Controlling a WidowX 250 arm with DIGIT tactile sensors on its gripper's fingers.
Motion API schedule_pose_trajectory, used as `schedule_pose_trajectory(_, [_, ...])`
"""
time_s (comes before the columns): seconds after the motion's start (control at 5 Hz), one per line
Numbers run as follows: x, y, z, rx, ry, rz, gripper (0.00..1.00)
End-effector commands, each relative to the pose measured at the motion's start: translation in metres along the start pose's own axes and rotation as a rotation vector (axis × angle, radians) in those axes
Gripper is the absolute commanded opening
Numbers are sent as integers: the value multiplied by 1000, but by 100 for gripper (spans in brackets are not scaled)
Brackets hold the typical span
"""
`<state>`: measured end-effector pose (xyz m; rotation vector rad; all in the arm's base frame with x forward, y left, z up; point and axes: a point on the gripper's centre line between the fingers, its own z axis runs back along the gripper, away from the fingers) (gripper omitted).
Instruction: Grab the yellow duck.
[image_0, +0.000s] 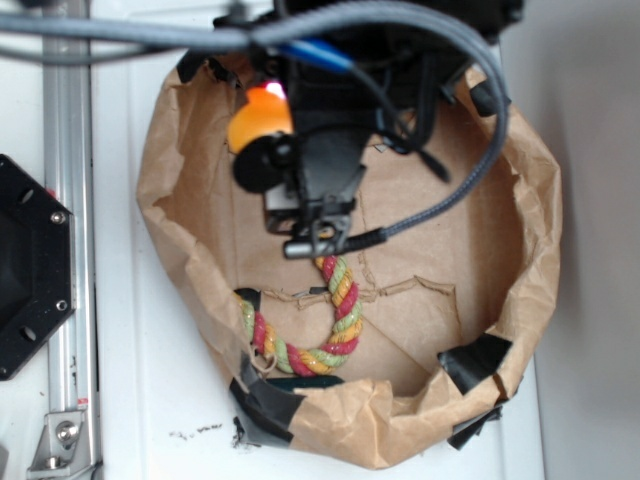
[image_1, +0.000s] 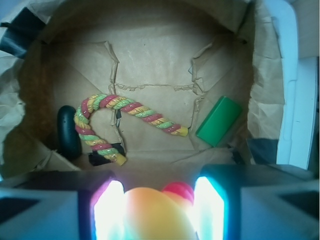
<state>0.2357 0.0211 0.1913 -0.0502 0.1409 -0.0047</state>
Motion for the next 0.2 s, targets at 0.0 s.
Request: schedule_pose_trajectory(0.0, [-12,-5,8,32,-115,28,0])
